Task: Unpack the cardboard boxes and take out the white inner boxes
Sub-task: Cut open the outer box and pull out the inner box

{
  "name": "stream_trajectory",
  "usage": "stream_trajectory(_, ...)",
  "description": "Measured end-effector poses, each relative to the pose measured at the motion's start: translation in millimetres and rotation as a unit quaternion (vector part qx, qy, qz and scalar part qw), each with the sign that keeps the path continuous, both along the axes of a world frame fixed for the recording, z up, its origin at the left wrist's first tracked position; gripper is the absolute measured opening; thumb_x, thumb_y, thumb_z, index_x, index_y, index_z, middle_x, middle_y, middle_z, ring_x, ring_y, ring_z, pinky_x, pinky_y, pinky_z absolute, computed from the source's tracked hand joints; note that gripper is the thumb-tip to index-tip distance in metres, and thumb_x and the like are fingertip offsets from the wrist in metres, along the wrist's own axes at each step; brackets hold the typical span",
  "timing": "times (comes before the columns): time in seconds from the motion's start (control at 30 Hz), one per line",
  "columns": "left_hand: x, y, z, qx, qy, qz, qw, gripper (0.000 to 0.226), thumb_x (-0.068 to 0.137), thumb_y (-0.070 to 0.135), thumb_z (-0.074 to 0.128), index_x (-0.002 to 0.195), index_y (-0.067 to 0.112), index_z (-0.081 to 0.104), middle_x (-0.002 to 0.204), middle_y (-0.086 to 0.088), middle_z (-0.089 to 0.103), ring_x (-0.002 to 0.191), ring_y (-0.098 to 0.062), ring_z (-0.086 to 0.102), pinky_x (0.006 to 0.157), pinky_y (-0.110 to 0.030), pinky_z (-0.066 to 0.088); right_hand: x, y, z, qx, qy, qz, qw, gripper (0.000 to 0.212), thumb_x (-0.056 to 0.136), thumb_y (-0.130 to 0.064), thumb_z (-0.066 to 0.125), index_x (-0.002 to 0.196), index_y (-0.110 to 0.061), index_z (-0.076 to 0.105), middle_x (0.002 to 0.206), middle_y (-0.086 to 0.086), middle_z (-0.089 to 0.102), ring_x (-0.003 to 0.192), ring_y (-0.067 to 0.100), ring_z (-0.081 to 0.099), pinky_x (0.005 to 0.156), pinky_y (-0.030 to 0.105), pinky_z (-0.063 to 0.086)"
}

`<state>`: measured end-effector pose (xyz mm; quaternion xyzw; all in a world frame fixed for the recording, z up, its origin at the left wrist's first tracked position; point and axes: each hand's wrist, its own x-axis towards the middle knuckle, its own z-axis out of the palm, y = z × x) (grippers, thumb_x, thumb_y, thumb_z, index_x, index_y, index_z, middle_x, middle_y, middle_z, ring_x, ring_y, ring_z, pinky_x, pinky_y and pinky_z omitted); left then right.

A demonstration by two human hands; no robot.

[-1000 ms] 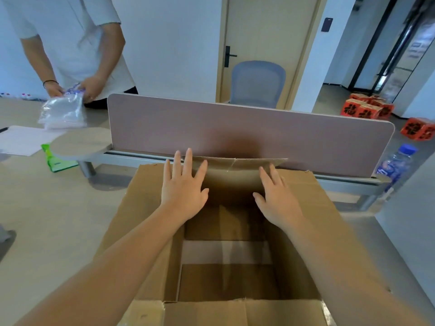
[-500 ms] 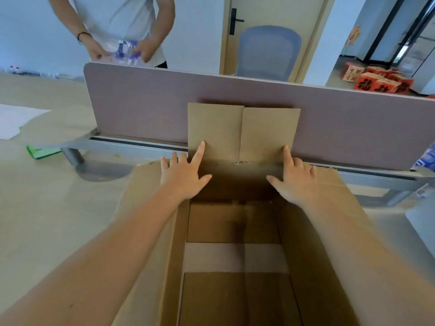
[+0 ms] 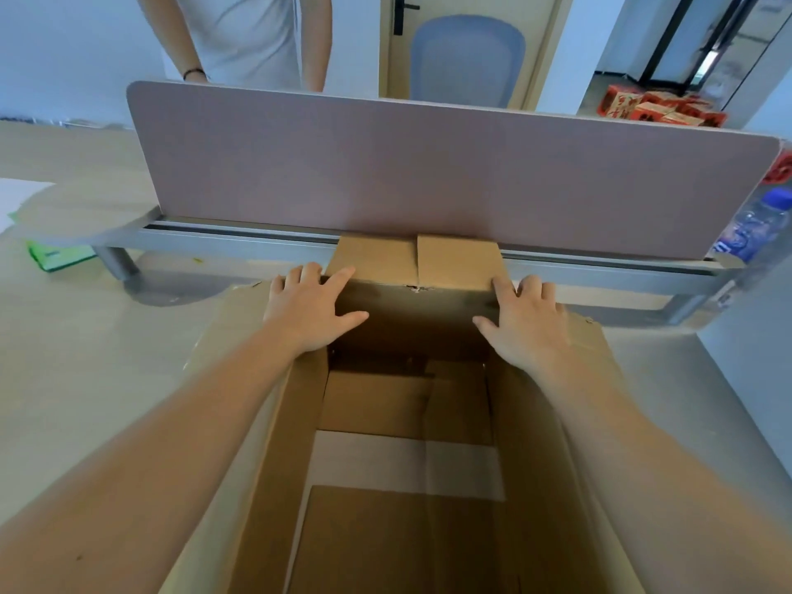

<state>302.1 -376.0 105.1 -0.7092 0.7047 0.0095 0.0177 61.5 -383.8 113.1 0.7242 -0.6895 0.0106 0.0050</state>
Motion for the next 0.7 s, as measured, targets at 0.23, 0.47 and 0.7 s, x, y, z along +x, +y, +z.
stream_trajectory(0.23, -12.4, 41.3, 18.8, 0.002, 0.047, -0.008, 0.999, 0.069, 0.093, 0.055, 0.034, 0.149, 0.025, 0.009, 0.156, -0.01, 0.01, 0.144, -0.03, 0.009, 0.115, -0.045, 0.012, -4.2, 35.0, 16.4, 0.044, -0.061, 0.032, 0.997, 0.061, 0.094, -0.045, 0.042, 0.145, -0.017, 0.022, 0.151, 0.012, 0.019, 0.14, 0.031, 0.02, 0.113, 0.043, 0.024)
stream_trajectory(0.47, -30.7, 150.1, 31.7, 0.053, 0.157, -0.028, 0.986, 0.071, 0.091, 0.053, 0.043, 0.149, 0.022, 0.016, 0.155, -0.001, 0.019, 0.142, -0.019, 0.018, 0.114, -0.038, 0.022, -8.5, 117.0, 30.3, 0.087, -0.135, 0.107, 0.981, 0.059, 0.095, -0.044, 0.042, 0.144, -0.017, 0.026, 0.149, 0.007, 0.026, 0.137, 0.025, 0.029, 0.111, 0.037, 0.029)
stream_trajectory(0.7, -49.7, 282.5, 32.4, 0.113, 0.173, 0.024, 0.978, 0.091, 0.078, 0.063, 0.057, 0.148, 0.027, 0.011, 0.156, 0.002, 0.012, 0.143, -0.021, 0.009, 0.114, -0.043, 0.017, -26.2, 232.8, 22.1, 0.144, -0.164, 0.174, 0.96, 0.067, 0.088, -0.054, 0.047, 0.143, -0.02, 0.029, 0.148, 0.003, 0.029, 0.136, 0.022, 0.031, 0.11, 0.038, 0.033)
